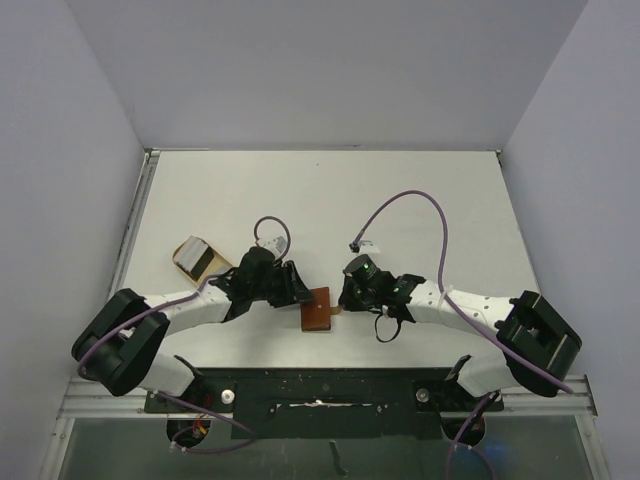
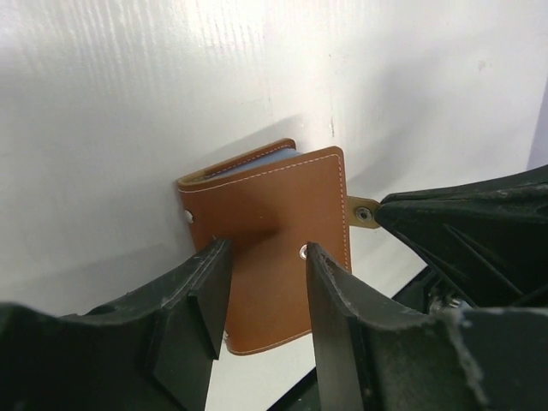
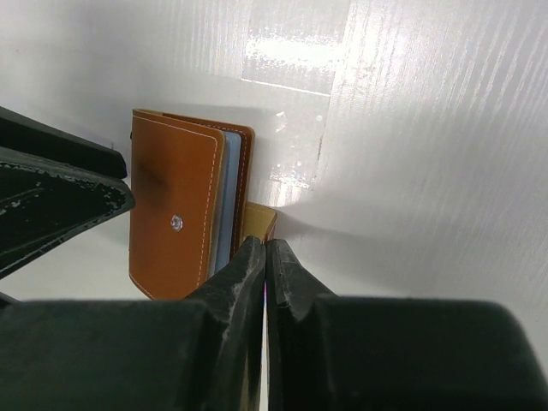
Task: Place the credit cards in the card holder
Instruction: Close the card holder at the center of the board.
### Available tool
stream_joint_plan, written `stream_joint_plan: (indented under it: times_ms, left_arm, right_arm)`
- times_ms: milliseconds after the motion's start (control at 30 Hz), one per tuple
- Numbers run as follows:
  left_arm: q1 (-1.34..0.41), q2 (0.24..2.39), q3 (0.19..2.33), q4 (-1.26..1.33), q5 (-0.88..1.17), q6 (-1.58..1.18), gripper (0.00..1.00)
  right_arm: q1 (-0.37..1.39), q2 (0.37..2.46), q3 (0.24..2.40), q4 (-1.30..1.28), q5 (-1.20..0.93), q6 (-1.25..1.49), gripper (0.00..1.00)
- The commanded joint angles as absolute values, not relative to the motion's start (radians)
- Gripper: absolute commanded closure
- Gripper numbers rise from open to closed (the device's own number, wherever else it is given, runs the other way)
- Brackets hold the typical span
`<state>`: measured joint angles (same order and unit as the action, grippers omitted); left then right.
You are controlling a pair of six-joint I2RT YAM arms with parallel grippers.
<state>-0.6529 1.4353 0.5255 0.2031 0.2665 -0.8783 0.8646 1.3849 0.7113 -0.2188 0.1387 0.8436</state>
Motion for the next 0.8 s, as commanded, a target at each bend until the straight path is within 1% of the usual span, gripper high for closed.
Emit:
stream_joint_plan:
  times_ms: [0,100,200,333,467,567,600,633,767]
  left_arm:
    - [-0.655,1.37,0.598,0.031,0.177,-0.77,0.6]
    - [-0.654,1.348,0.588,0.005,0.159,-0.751,0.59]
    - [-0.654,1.357,0.587,0.019,0.184,-0.747,0.59]
    - [-0.655,1.367,0.577,0.133,0.316,-0.777,0.61]
    - [-0.654,1.354,0.544,0.297,0.395,-0.86,0.69]
    - [-0.652,1.388,0.552,0.317,0.399,-0.864,0.84]
    - [-0.651,1.406,0.559,0.313,0.404,-0.857,0.87]
    - [-0.652,1.429,0.565,0.314,0.407,-0.849,0.88]
    - [-0.651,1.485,0.566,0.353,0.4,-0.842,0.89]
  right_arm:
    - [0.867,1.342,0.73,-0.196,0.142,0.845,1.0]
    - [0.867,1.343,0.737,-0.19,0.135,0.844,1.0]
    - [0.868,1.347,0.75,-0.189,0.135,0.842,1.0]
    - [0.869,1.349,0.766,-0.195,0.136,0.839,1.0]
    - [0.867,1.361,0.773,-0.203,0.132,0.827,1.0]
    - [0.858,1.371,0.776,-0.211,0.143,0.809,1.0]
    - [0.852,1.374,0.778,-0.213,0.148,0.804,1.0]
    - [0.846,1.378,0.781,-0.215,0.149,0.794,1.0]
    - [0.828,1.392,0.805,-0.234,0.146,0.765,1.0]
